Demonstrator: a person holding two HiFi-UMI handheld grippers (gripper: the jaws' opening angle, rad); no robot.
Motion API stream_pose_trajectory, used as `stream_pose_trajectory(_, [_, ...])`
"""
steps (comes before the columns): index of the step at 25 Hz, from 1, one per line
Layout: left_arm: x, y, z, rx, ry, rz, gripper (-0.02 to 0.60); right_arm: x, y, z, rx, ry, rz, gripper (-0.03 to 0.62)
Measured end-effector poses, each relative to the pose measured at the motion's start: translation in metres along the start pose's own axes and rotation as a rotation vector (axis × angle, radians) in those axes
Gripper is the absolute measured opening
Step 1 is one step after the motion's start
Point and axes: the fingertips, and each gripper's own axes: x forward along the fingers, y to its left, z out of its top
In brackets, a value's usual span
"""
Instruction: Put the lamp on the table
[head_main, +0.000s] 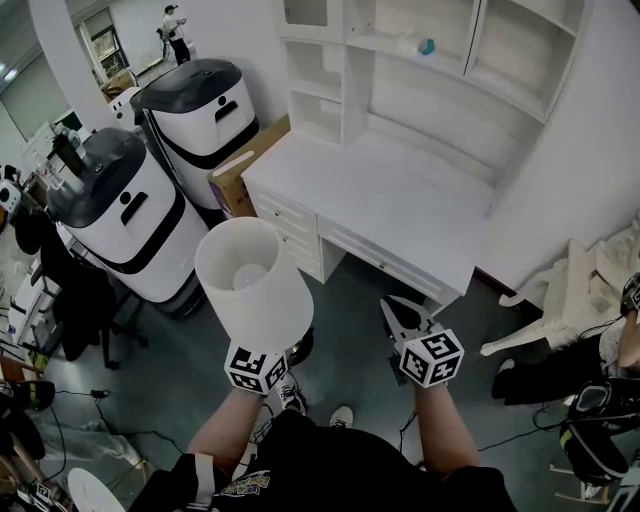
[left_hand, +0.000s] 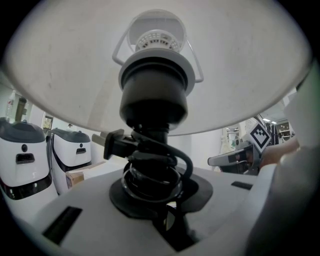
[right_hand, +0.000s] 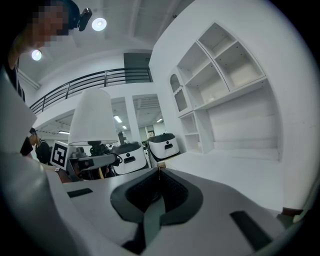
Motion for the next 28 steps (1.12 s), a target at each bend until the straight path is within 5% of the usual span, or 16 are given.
stream_pose_trajectory(28, [0.046, 0.117, 0.019, 0.018, -0.013, -0.106, 0.083, 0.119, 0.004, 0.029, 0.027, -0.034, -0.092, 0.026])
